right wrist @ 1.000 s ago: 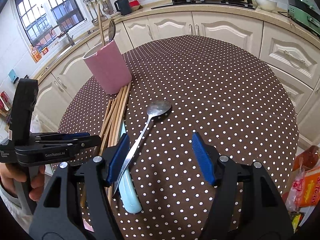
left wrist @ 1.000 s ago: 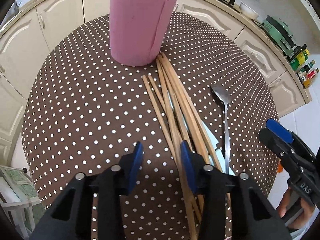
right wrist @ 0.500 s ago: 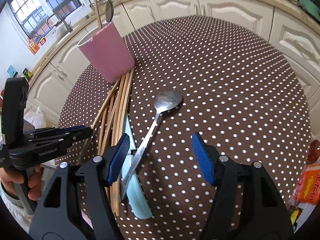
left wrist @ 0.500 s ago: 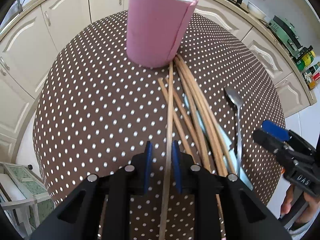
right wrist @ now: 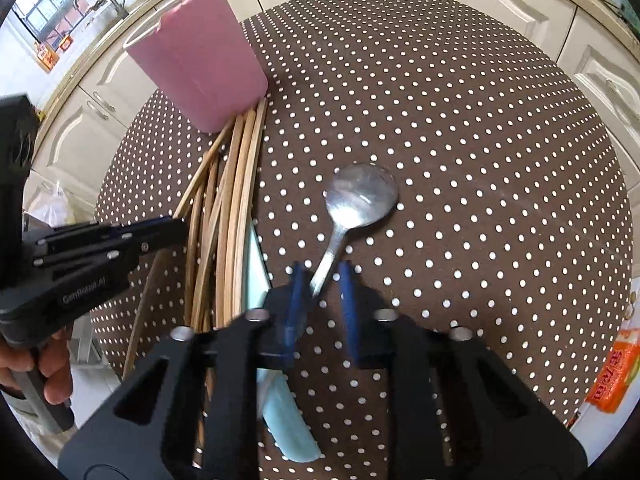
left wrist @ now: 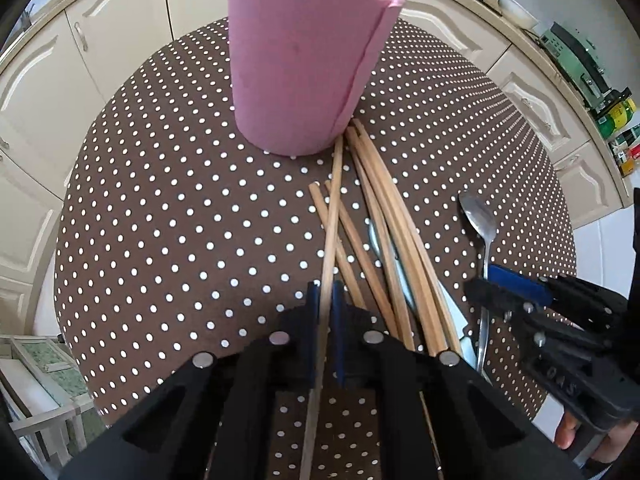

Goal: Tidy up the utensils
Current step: 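Grasp another wooden chopstick with the left tool while the right tool grasps the silver spoon, then lift the chopstick with the left tool while the right tool carries the spoon above the cup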

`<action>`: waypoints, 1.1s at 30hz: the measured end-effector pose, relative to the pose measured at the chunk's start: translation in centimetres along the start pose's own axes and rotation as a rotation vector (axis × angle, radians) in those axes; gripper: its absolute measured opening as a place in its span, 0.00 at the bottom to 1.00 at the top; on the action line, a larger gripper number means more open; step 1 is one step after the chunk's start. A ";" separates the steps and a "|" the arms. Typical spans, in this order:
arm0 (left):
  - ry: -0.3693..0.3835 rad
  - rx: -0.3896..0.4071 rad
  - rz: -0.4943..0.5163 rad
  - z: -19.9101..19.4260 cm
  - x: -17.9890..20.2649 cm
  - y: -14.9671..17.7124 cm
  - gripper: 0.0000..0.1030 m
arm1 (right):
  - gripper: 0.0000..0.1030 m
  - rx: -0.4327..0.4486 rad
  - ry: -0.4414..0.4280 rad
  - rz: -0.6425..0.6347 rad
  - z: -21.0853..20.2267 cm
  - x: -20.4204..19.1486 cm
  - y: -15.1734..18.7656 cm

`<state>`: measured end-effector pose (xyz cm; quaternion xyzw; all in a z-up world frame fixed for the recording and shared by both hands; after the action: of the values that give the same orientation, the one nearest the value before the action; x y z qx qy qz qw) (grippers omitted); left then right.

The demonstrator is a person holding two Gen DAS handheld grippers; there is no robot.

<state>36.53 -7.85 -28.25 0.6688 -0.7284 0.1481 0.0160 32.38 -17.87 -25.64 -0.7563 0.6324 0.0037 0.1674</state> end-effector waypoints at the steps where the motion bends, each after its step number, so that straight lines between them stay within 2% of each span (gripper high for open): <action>1: 0.018 0.008 0.000 -0.1 0.1 0.0 0.06 | 0.10 0.005 -0.006 -0.001 0.0 -0.1 -0.1; 4: 0.044 0.046 0.011 -1.0 -0.8 1.0 0.05 | 0.06 0.029 -0.037 0.005 -0.2 -0.3 -0.4; 7: 0.063 0.091 0.022 -2.2 -0.9 1.6 0.05 | 0.03 0.069 -0.058 0.013 -1.8 1.2 -0.2; 14: 0.118 0.175 0.075 -5.3 0.2 2.6 0.05 | 0.03 0.122 -0.066 -0.012 -4.8 2.0 -0.3; 18: 0.114 0.217 0.102 -7.0 1.2 3.4 0.05 | 0.03 0.068 -0.029 -0.041 -4.4 2.5 0.2; 24: 0.109 0.263 0.100 -8.4 1.9 3.8 0.05 | 0.04 0.035 0.056 -0.075 -2.4 2.4 -0.2; 33: 0.118 0.327 0.101 -9.7 1.8 3.3 0.05 | 0.05 0.009 0.099 -0.086 -0.9 0.7 -0.9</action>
<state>31.40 -7.06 -19.25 0.6153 -0.7250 0.3042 -0.0574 33.22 -18.62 -24.66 -0.7814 0.6066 -0.0436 0.1394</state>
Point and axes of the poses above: each gripper's, at about its wrist camera, not at the fingertips, and z roughly the way its jaws point, x to its right, y to its underside, the point moved 10 cm from there along z, roughly the way its jaws point, and after that the axes turned 7 degrees about -x, right-handed, at the moved point
